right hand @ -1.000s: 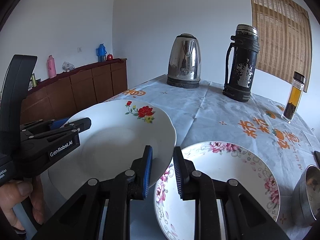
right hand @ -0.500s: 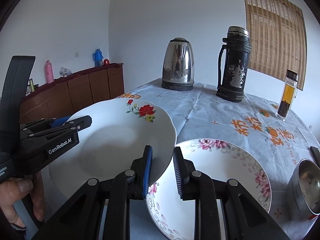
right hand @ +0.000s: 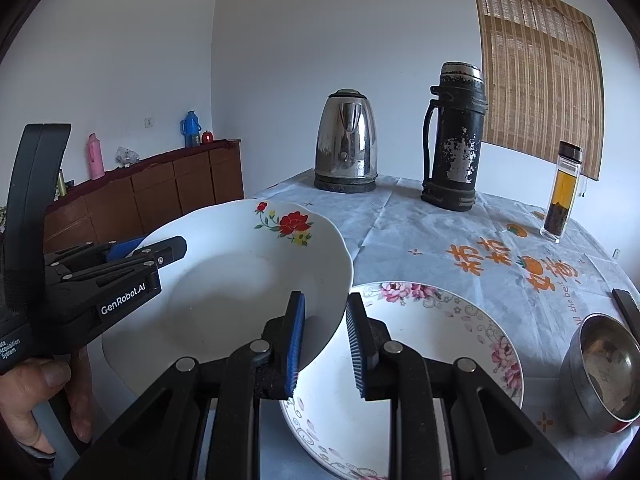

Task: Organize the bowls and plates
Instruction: 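Lower the red-floral plate with the right gripper onto the plate stack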

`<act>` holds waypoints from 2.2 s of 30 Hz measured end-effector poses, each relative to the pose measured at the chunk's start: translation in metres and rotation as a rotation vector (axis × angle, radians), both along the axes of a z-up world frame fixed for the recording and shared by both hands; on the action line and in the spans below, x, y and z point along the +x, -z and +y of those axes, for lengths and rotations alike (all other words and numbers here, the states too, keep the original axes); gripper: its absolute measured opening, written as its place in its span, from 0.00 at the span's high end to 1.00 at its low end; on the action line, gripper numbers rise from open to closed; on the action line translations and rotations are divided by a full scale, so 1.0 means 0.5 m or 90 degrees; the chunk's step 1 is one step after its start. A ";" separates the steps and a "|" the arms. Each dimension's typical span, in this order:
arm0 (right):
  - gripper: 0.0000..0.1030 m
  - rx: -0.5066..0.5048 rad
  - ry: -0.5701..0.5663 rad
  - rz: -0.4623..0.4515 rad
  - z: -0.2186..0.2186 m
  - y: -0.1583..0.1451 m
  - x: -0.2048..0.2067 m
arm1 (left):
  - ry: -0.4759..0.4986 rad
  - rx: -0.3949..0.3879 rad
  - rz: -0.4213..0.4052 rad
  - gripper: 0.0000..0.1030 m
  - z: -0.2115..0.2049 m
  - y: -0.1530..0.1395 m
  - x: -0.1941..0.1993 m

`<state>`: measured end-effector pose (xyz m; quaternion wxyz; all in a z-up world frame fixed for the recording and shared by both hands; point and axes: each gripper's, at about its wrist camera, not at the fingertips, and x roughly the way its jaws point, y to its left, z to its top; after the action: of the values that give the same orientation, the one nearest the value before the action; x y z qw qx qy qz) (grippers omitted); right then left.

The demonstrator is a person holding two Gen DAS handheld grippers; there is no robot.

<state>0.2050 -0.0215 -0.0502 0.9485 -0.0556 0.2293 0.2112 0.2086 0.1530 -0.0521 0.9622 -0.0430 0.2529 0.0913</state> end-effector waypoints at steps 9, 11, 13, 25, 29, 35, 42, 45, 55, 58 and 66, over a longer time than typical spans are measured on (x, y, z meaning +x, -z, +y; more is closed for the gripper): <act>0.78 0.009 0.005 -0.010 -0.014 -0.004 -0.007 | 0.012 0.003 -0.015 0.73 -0.009 -0.005 -0.007; 0.78 0.010 0.008 -0.013 -0.018 -0.005 -0.009 | 0.015 0.003 -0.018 0.73 -0.013 -0.006 -0.007; 0.78 0.012 0.011 -0.013 -0.021 -0.006 -0.011 | 0.018 0.001 -0.019 0.73 -0.016 -0.008 -0.007; 0.78 0.023 0.038 -0.020 -0.053 -0.010 -0.006 | 0.035 -0.010 -0.033 0.73 -0.049 -0.036 -0.018; 0.78 0.023 0.048 -0.012 -0.064 -0.006 -0.002 | 0.039 -0.006 -0.036 0.73 -0.065 -0.046 -0.017; 0.78 0.029 0.060 -0.014 -0.084 -0.007 -0.002 | 0.046 -0.016 -0.039 0.73 -0.081 -0.053 -0.016; 0.78 0.042 0.083 -0.011 -0.114 -0.007 0.007 | 0.063 -0.017 -0.050 0.73 -0.111 -0.067 -0.013; 0.78 0.046 0.091 -0.009 -0.124 -0.006 0.009 | 0.071 -0.018 -0.053 0.73 -0.123 -0.069 -0.011; 0.78 0.051 0.118 -0.006 -0.151 -0.006 0.012 | 0.082 -0.026 -0.045 0.73 -0.148 -0.065 0.008; 0.78 0.053 0.128 -0.004 -0.161 -0.007 0.015 | 0.088 -0.022 -0.042 0.73 -0.162 -0.064 0.014; 0.78 0.048 0.157 0.005 -0.188 -0.002 0.024 | 0.104 -0.015 -0.019 0.73 -0.196 -0.049 0.035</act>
<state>0.2167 -0.1158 -0.0491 0.9679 0.0095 0.2298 0.1017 0.2262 0.0552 -0.0276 0.9695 -0.0346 0.2424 0.0086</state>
